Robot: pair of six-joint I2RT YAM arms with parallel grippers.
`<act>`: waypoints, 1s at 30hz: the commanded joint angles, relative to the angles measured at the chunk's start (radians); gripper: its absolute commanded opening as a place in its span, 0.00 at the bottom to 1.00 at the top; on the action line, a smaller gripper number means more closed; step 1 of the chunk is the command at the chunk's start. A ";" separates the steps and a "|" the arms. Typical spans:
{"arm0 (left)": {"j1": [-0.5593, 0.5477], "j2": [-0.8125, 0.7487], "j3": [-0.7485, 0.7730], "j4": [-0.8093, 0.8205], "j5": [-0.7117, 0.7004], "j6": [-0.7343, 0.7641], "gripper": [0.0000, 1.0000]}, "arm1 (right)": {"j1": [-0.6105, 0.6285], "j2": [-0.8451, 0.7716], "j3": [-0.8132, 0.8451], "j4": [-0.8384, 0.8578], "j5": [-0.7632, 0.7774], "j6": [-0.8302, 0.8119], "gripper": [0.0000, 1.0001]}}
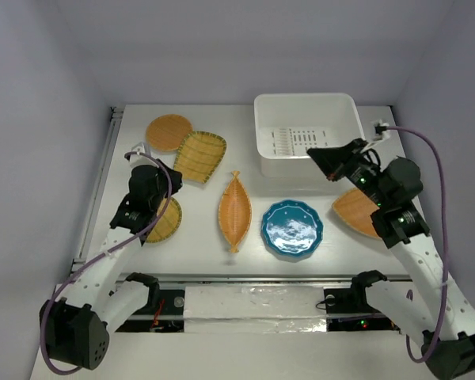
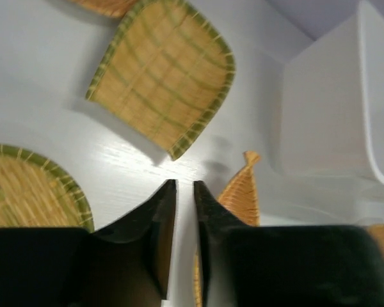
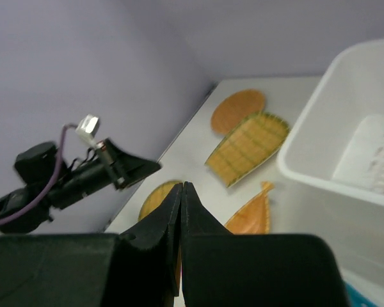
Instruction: Place the plates into the plastic bin on the countertop
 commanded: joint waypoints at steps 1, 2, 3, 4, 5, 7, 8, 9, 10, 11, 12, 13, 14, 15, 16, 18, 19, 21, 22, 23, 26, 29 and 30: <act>0.007 0.017 -0.053 0.037 -0.086 -0.091 0.18 | 0.079 0.041 -0.001 0.052 0.043 -0.038 0.00; 0.019 0.032 -0.083 0.053 -0.093 -0.102 0.27 | 0.079 0.045 -0.001 0.050 0.041 -0.047 0.00; 0.034 0.042 -0.094 0.070 -0.095 -0.114 0.42 | 0.079 0.043 -0.004 0.041 0.047 -0.053 0.00; 0.043 0.072 -0.102 0.096 -0.095 -0.116 0.46 | 0.088 0.037 -0.008 0.036 0.065 -0.061 0.00; 0.052 0.094 -0.102 0.110 -0.110 -0.113 0.50 | 0.088 0.026 -0.010 0.030 0.073 -0.082 0.00; 0.065 0.143 -0.090 0.148 -0.136 -0.104 0.51 | 0.088 0.020 -0.008 0.009 0.076 -0.099 0.00; 0.077 0.202 -0.078 0.163 -0.139 -0.105 0.51 | 0.088 0.014 -0.008 0.003 0.076 -0.107 0.02; 0.091 0.233 -0.073 0.183 -0.114 -0.115 0.51 | 0.088 0.012 -0.011 0.003 0.075 -0.108 0.06; 0.100 0.269 -0.069 0.230 -0.080 -0.131 0.51 | 0.088 0.011 -0.016 0.003 0.073 -0.110 0.08; 0.100 0.334 -0.052 0.246 -0.031 -0.138 0.51 | 0.088 0.009 -0.019 0.001 0.070 -0.113 0.11; 0.100 0.364 -0.042 0.258 -0.017 -0.145 0.51 | 0.088 0.008 -0.019 -0.005 0.069 -0.114 0.17; 0.100 0.417 -0.030 0.278 0.003 -0.153 0.51 | 0.088 0.006 -0.019 -0.007 0.069 -0.117 0.20; 0.109 0.439 -0.010 0.291 0.035 -0.164 0.51 | 0.088 0.006 -0.019 -0.008 0.066 -0.122 0.23; 0.109 0.474 -0.004 0.318 0.049 -0.171 0.51 | 0.088 0.005 -0.019 -0.008 0.064 -0.123 0.29; 0.109 0.487 0.002 0.330 0.060 -0.180 0.51 | 0.088 0.005 -0.019 -0.005 0.064 -0.124 0.31; 0.109 0.514 0.025 0.340 0.060 -0.205 0.52 | 0.088 0.008 -0.021 0.003 0.052 -0.122 0.38; 0.109 0.537 0.031 0.352 0.063 -0.211 0.52 | 0.088 0.012 -0.019 0.004 0.047 -0.122 0.39; 0.091 0.562 0.056 0.360 0.063 -0.220 0.55 | 0.088 0.019 -0.019 0.010 0.038 -0.120 0.41; 0.091 0.574 0.065 0.357 0.060 -0.223 0.55 | 0.088 0.023 -0.019 0.013 0.035 -0.119 0.41; 0.082 0.601 0.080 0.358 0.052 -0.227 0.55 | 0.088 0.025 -0.019 0.018 0.033 -0.116 0.41; 0.072 0.678 0.106 0.354 0.064 -0.246 0.56 | 0.088 0.032 -0.017 0.030 0.027 -0.113 0.42; 0.062 0.746 0.139 0.343 0.103 -0.263 0.56 | 0.088 0.035 -0.008 0.021 0.042 -0.125 0.42; 0.062 0.754 0.148 0.338 0.105 -0.265 0.56 | 0.088 0.032 -0.004 0.010 0.047 -0.128 0.42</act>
